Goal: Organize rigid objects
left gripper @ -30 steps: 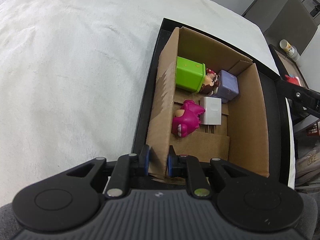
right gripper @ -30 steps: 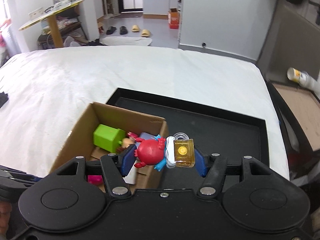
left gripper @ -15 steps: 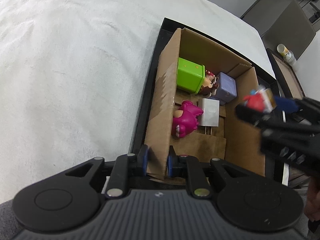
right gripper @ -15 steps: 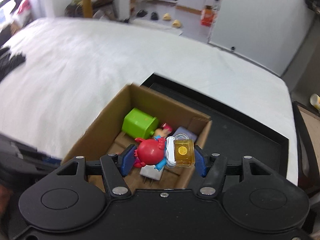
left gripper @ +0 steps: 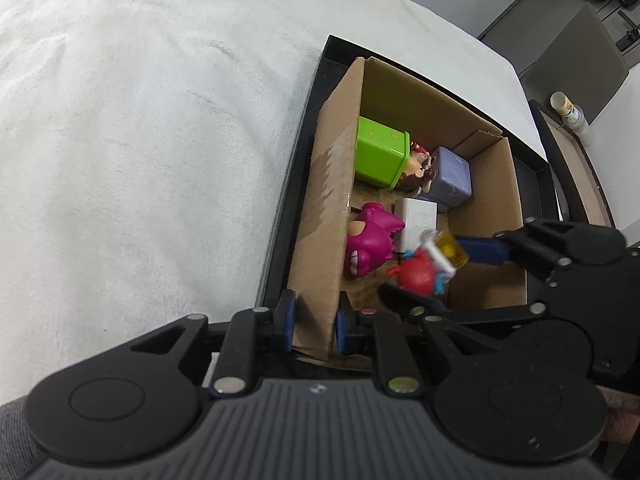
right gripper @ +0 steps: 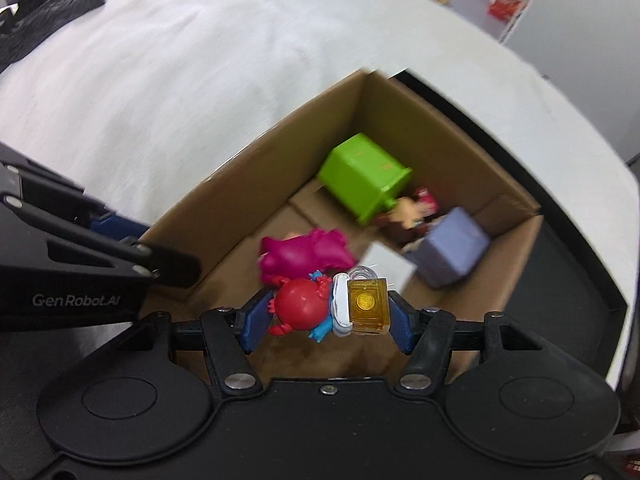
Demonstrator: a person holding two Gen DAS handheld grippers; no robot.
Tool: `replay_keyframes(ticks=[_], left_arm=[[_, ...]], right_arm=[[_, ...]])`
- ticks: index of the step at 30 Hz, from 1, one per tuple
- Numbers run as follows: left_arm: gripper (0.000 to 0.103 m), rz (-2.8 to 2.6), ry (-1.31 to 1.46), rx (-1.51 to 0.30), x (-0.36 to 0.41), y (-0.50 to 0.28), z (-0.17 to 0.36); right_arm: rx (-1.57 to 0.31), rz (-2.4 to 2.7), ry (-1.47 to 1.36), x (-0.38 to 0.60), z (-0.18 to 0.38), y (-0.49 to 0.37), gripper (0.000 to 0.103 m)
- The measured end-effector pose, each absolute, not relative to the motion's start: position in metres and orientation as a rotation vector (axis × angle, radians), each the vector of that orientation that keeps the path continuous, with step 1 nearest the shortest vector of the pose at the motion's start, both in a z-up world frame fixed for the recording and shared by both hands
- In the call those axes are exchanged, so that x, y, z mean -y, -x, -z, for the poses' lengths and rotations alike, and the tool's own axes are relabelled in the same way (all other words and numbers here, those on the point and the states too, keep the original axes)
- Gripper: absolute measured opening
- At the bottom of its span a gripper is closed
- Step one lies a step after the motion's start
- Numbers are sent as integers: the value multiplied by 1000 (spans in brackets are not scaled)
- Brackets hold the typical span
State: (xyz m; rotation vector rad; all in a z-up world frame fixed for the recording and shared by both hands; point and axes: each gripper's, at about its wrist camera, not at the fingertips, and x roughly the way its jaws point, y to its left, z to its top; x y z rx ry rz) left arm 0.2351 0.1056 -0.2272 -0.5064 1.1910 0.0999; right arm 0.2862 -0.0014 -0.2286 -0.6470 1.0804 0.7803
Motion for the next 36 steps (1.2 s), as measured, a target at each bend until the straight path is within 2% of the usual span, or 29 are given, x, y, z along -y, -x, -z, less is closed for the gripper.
replay_keyframes(ticks=[8,14,28,36], left_arm=[[18,-116,543,-1190,-109,-236,229],[18,-114,535,-1189,-108,-235,228],[19,-115,518,-1184,-105,-235,224],[19,-141,503,-1169,-102,-227,216]], right_arm=[[-1199,-822,540,-1,238,-301,60],[-1208,-813,486,6,238,-301,64],[-1122,-765,399,36,204,-291,64],[-1083,-700,259,73,183,-290,69]])
